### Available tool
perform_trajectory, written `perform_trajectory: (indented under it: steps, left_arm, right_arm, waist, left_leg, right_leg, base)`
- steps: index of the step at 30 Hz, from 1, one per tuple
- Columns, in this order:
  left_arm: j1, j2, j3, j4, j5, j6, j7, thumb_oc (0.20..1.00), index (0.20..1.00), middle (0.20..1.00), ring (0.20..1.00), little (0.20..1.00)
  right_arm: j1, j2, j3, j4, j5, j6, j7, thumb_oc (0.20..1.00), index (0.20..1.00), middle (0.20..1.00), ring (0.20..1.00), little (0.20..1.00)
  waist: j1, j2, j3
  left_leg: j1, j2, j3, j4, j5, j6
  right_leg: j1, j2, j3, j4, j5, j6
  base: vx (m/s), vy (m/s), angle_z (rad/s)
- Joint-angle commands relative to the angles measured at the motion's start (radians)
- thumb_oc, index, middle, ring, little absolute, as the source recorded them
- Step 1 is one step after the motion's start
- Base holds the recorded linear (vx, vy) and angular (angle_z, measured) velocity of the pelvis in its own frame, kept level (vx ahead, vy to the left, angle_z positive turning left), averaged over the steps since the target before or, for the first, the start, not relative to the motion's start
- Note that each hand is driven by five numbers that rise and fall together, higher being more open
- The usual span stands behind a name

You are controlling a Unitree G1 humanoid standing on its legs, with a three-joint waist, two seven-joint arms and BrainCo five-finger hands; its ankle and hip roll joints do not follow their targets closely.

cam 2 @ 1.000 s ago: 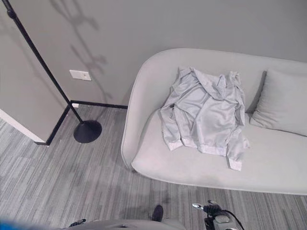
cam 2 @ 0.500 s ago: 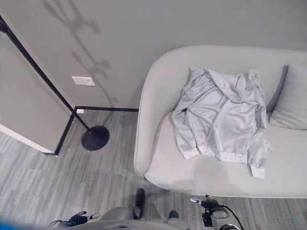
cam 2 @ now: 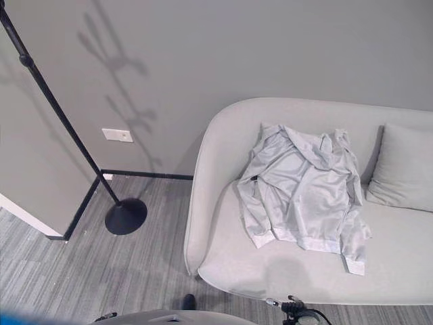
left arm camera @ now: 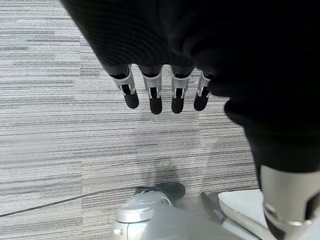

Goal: Hang the clothes on the sofa on the clothes rack.

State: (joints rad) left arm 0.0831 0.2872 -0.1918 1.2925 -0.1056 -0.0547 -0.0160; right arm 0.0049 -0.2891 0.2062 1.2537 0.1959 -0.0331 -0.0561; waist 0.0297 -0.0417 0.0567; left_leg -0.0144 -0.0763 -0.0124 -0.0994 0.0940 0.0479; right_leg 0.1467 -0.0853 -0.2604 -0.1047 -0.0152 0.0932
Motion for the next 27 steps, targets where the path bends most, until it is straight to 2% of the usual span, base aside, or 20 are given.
perform_trajectory:
  steps: [1,5,7,10,12,13,15,16,17,18,19,20,22,23,24,25,26,27]
  left_arm:
    - [-0.066,-0.012,-0.018,0.045,0.021,-0.004,-0.001,1.0,1.0,1.0,1.0,1.0]
    - [-0.074,-0.009,-0.019,0.041,0.019,-0.003,-0.001,1.0,1.0,1.0,1.0,1.0]
    - [-0.082,-0.001,-0.02,0.037,0.018,-0.002,-0.004,1.0,1.0,1.0,1.0,1.0]
    - [-0.101,0.016,-0.02,0.026,0.013,0.001,-0.001,1.0,1.0,1.0,1.0,1.0]
    - [-0.108,0.023,-0.012,0.029,0.003,0.0,0.001,1.0,1.0,1.0,1.0,1.0]
    - [-0.113,0.026,-0.004,0.032,-0.008,0.001,0.002,1.0,1.0,1.0,1.0,1.0]
    - [-0.113,0.026,-0.004,0.033,-0.008,0.0,0.002,1.0,1.0,1.0,1.0,1.0]
    - [-0.115,0.026,0.002,0.035,-0.02,-0.002,0.01,1.0,1.0,1.0,1.0,1.0]
    - [-0.114,0.027,0.004,0.037,-0.022,-0.003,0.014,1.0,1.0,1.0,1.0,1.0]
    - [-0.114,0.027,0.004,0.037,-0.022,-0.003,0.014,1.0,1.0,1.0,1.0,1.0]
    - [-0.114,0.03,0.01,0.037,-0.026,-0.005,0.017,1.0,1.0,1.0,1.0,1.0]
    - [-0.112,0.035,0.022,0.039,-0.036,-0.007,0.026,1.0,1.0,1.0,1.0,1.0]
    - [-0.113,0.038,0.033,0.042,-0.045,-0.012,0.033,1.0,1.0,1.0,1.0,1.0]
    - [-0.117,0.04,0.03,0.041,-0.053,-0.015,0.037,1.0,1.0,1.0,1.0,1.0]
    - [-0.13,0.04,0.029,0.039,-0.07,-0.02,0.039,1.0,1.0,1.0,1.0,1.0]
    - [-0.141,0.042,0.031,0.032,-0.08,-0.025,0.047,1.0,1.0,1.0,1.0,1.0]
    - [-0.141,0.042,0.031,0.033,-0.08,-0.025,0.047,1.0,1.0,1.0,1.0,1.0]
    - [-0.147,0.045,0.023,0.031,-0.071,-0.02,0.051,1.0,1.0,1.0,1.0,1.0]
  right_arm:
    - [-0.043,-0.042,0.021,-0.005,-0.017,-0.012,-0.004,1.0,1.0,1.0,1.0,1.0]
    - [-0.055,-0.041,0.027,-0.012,-0.025,-0.009,-0.005,1.0,1.0,1.0,1.0,1.0]
    - [-0.072,-0.04,0.033,-0.017,-0.032,-0.009,-0.003,1.0,1.0,1.0,1.0,1.0]
    - [-0.109,-0.034,0.055,-0.033,-0.047,-0.008,-0.003,1.0,1.0,1.0,1.0,1.0]
    - [-0.108,-0.028,0.059,-0.035,-0.054,-0.009,0.002,1.0,1.0,1.0,1.0,1.0]
    - [-0.112,-0.027,0.057,-0.037,-0.058,-0.008,0.005,1.0,1.0,1.0,1.0,1.0]
    - [-0.112,-0.027,0.057,-0.037,-0.058,-0.008,0.005,1.0,1.0,1.0,1.0,1.0]
    - [-0.121,-0.026,0.057,-0.042,-0.059,-0.008,0.005,1.0,1.0,1.0,1.0,1.0]
    - [-0.127,-0.023,0.059,-0.047,-0.06,-0.005,0.006,1.0,1.0,1.0,1.0,1.0]
    - [-0.127,-0.023,0.059,-0.047,-0.06,-0.005,0.006,1.0,1.0,1.0,1.0,1.0]
    - [-0.128,-0.021,0.061,-0.055,-0.06,-0.005,0.007,1.0,1.0,1.0,1.0,1.0]
    - [-0.131,-0.02,0.064,-0.071,-0.065,-0.006,0.008,1.0,1.0,1.0,1.0,1.0]
    - [-0.134,-0.022,0.067,-0.076,-0.07,-0.006,0.008,1.0,1.0,1.0,1.0,1.0]
    - [-0.137,-0.026,0.072,-0.076,-0.074,-0.006,0.006,1.0,1.0,1.0,1.0,1.0]
    - [-0.143,-0.026,0.068,-0.08,-0.074,-0.005,0.005,1.0,1.0,1.0,1.0,1.0]
    - [-0.154,-0.024,0.076,-0.08,-0.075,-0.007,-0.002,1.0,1.0,1.0,1.0,1.0]
    - [-0.154,-0.024,0.076,-0.08,-0.075,-0.007,-0.002,1.0,1.0,1.0,1.0,1.0]
    - [-0.152,-0.028,0.077,-0.077,-0.082,-0.005,-0.01,1.0,1.0,1.0,1.0,1.0]
  waist:
    - [0.017,0.045,0.028]
    - [0.019,0.045,0.038]
    - [0.026,0.051,0.059]
    - [0.039,0.06,0.092]
    - [0.05,0.055,0.084]
    - [0.062,0.049,0.075]
    - [0.062,0.049,0.076]
    - [0.071,0.041,0.067]
    - [0.074,0.036,0.065]
    - [0.076,0.036,0.065]
    - [0.08,0.029,0.065]
    - [0.085,0.017,0.058]
    - [0.084,0.006,0.056]
    - [0.081,0.008,0.06]
    - [0.077,0.003,0.062]
    - [0.078,0.003,0.066]
    - [0.077,0.004,0.066]
    - [0.077,0.007,0.067]
  left_leg:
    - [0.091,0.037,-0.004,0.012,-0.128,-0.067]
    - [0.084,0.032,-0.001,0.012,-0.128,-0.059]
    - [0.072,0.038,0.013,0.012,-0.123,-0.048]
    - [0.046,0.06,0.025,0.015,-0.109,-0.04]
    - [0.033,0.081,0.018,0.019,-0.105,-0.048]
    - [0.019,0.109,0.015,0.018,-0.104,-0.059]
    - [0.02,0.109,0.015,0.019,-0.104,-0.059]
    - [0.001,0.144,0.008,0.018,-0.103,-0.076]
    - [-0.003,0.16,0.001,0.017,-0.104,-0.084]
    - [-0.002,0.16,0.004,0.017,-0.105,-0.084]
    - [-0.001,0.175,0.003,0.016,-0.107,-0.094]
    - [0.0,0.214,0.004,0.012,-0.105,-0.123]
    - [0.005,0.255,0.012,0.012,-0.109,-0.159]
    - [0.009,0.273,0.019,0.012,-0.109,-0.172]
    - [0.009,0.294,0.016,0.012,-0.094,-0.204]
    - [-0.01,0.342,0.023,0.012,-0.069,-0.239]
    - [-0.01,0.344,0.022,0.012,-0.069,-0.24]
    - [-0.024,0.37,0.025,0.012,-0.057,-0.251]
  right_leg:
    - [-0.051,0.028,-0.002,0.017,-0.001,0.047]
    - [-0.07,0.019,-0.002,0.031,0.013,0.055]
    - [-0.131,0.007,-0.011,0.145,-0.001,0.054]
    - [-0.225,-0.035,-0.06,0.29,-0.012,0.081]
    - [-0.208,-0.082,-0.081,0.27,-0.01,0.074]
    - [-0.184,-0.133,-0.081,0.23,0.023,0.073]
    - [-0.182,-0.133,-0.081,0.228,0.023,0.073]
    - [-0.185,-0.197,-0.049,0.197,0.091,0.093]
    - [-0.192,-0.224,-0.018,0.182,0.121,0.101]
    - [-0.192,-0.224,-0.016,0.182,0.122,0.101]
    - [-0.19,-0.253,0.003,0.162,0.164,0.116]
    - [-0.196,-0.315,0.013,0.128,0.241,0.145]
    - [-0.199,-0.333,0.032,0.09,0.285,0.169]
    - [-0.211,-0.331,0.037,0.091,0.292,0.169]
    - [-0.199,-0.312,0.03,0.082,0.262,0.169]
    - [-0.191,-0.276,0.0,0.072,0.199,0.169]
    - [-0.191,-0.274,-0.001,0.072,0.199,0.169]
    - [-0.19,-0.255,-0.03,0.081,0.125,0.169]
  base:
    - [0.0,0.04,-0.02]
    - [-0.04,0.034,-0.03]
    - [-0.14,0.048,-0.07]
    - [-0.14,-0.002,-0.44]
    - [-0.01,-0.194,-0.36]
    - [0.01,-0.209,-0.03]
    - [0.0,-0.176,0.06]
    - [0.01,-0.333,0.1]
    - [0.01,-0.333,-0.01]
    - [0.01,-0.244,-0.19]
    - [0.03,-0.45,-0.15]
    - [0.05,-0.598,-0.07]
    - [0.06,-0.601,-0.12]
    - [0.06,-0.607,-0.23]
    - [0.02,-0.78,-0.05]
    - [0.01,-0.603,0.12]
    - [-0.01,-0.562,0.15]
    - [0.0,-0.335,0.06]
